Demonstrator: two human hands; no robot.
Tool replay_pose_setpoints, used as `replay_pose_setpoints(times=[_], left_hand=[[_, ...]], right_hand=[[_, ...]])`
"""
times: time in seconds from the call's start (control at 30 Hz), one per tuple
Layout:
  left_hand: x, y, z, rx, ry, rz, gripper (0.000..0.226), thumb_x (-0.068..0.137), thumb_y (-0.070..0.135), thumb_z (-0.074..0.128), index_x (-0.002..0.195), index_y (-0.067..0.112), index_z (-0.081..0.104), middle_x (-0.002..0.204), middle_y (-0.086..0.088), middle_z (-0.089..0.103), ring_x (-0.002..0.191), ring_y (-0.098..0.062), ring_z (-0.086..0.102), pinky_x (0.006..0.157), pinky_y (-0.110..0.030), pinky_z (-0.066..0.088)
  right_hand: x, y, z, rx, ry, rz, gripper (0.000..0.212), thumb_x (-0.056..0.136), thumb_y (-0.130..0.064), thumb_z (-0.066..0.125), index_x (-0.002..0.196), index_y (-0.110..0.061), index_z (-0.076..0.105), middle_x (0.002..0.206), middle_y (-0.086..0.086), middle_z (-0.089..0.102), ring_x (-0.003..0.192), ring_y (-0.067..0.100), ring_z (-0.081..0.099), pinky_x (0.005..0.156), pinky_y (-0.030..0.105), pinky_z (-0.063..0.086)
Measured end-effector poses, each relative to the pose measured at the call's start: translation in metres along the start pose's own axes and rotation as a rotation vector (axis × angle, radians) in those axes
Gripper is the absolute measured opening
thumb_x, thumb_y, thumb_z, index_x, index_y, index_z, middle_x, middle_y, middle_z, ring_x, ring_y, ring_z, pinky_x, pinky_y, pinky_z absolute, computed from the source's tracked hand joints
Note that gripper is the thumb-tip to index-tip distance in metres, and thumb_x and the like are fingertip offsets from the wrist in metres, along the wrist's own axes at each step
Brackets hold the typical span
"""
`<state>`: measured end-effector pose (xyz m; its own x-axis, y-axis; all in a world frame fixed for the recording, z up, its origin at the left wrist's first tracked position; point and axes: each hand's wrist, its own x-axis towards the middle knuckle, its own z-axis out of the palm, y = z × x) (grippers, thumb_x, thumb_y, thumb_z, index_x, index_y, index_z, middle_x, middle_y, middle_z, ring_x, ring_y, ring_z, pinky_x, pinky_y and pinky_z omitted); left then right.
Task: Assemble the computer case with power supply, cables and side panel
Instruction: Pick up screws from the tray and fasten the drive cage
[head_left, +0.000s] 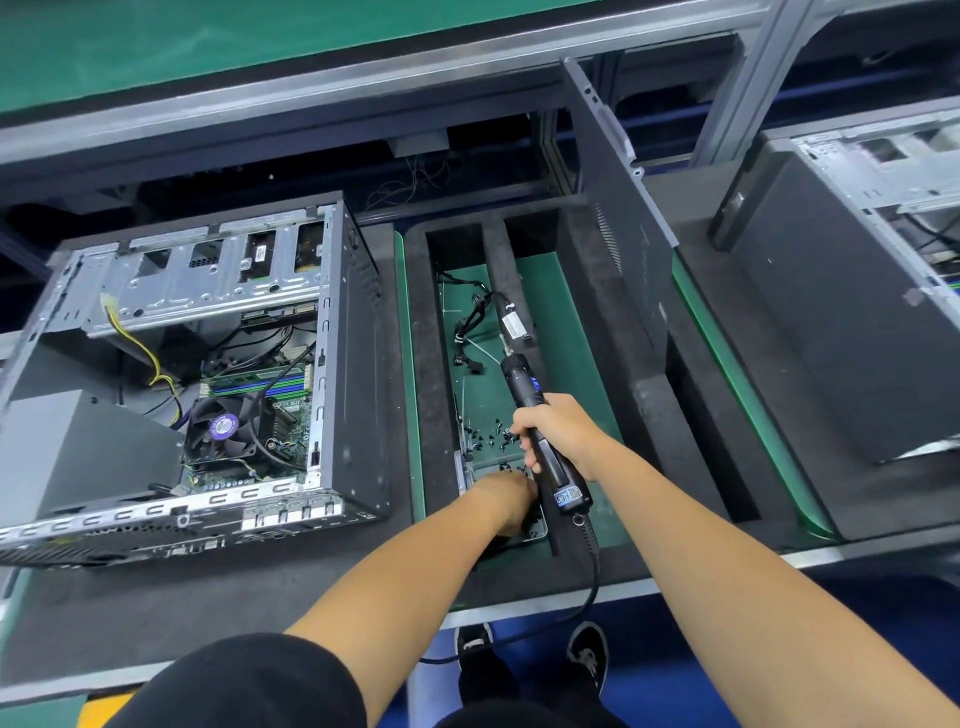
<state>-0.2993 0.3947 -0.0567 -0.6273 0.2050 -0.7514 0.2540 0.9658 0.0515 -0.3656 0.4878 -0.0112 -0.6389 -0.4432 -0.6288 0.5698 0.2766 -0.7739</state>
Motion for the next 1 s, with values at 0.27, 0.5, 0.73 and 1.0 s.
replay_pose_setpoints(times=[0.27, 0.5, 0.73, 1.0], left_hand=[[-0.0025, -0.0011, 0.0001, -0.017, 0.034, 0.003, 0.043, 0.085, 0.001, 0.057, 0.128, 0.003, 0.051, 0.121, -0.014, 0.058, 0.103, -0.03, 0.06, 0.07, -0.031, 0.044], [-0.003, 0.0001, 0.002, 0.068, 0.056, 0.006, 0.044, 0.085, 0.001, 0.059, 0.128, 0.006, 0.051, 0.12, -0.012, 0.059, 0.104, -0.029, 0.06, 0.074, -0.033, 0.047], [-0.0013, -0.0017, -0.0002, 0.098, 0.009, 0.023, 0.038, 0.087, 0.001, 0.059, 0.124, 0.005, 0.055, 0.117, -0.01, 0.062, 0.097, -0.026, 0.06, 0.076, -0.034, 0.048], [-0.002, 0.0021, 0.0022, 0.134, 0.053, 0.013, 0.035, 0.086, 0.0, 0.059, 0.121, 0.005, 0.058, 0.114, -0.011, 0.062, 0.102, -0.028, 0.061, 0.068, -0.032, 0.044]], right_hand=[[0.0003, 0.0011, 0.0006, -0.014, 0.004, -0.009, 0.013, 0.078, 0.0, 0.063, 0.082, -0.005, 0.051, 0.059, 0.011, 0.053, 0.044, 0.024, 0.05, 0.045, 0.029, 0.045], [0.001, 0.0034, 0.001, -0.021, 0.019, -0.012, 0.015, 0.076, -0.001, 0.064, 0.083, -0.005, 0.051, 0.059, 0.011, 0.054, 0.044, 0.024, 0.05, 0.045, 0.029, 0.045], [0.0019, 0.0044, 0.0011, -0.025, 0.016, -0.018, 0.014, 0.075, -0.002, 0.064, 0.082, -0.005, 0.052, 0.058, 0.011, 0.055, 0.044, 0.025, 0.052, 0.046, 0.03, 0.046], [0.0036, 0.0048, -0.0001, -0.017, 0.013, -0.013, 0.014, 0.076, -0.002, 0.064, 0.082, -0.005, 0.052, 0.059, 0.011, 0.055, 0.045, 0.025, 0.051, 0.046, 0.03, 0.046]])
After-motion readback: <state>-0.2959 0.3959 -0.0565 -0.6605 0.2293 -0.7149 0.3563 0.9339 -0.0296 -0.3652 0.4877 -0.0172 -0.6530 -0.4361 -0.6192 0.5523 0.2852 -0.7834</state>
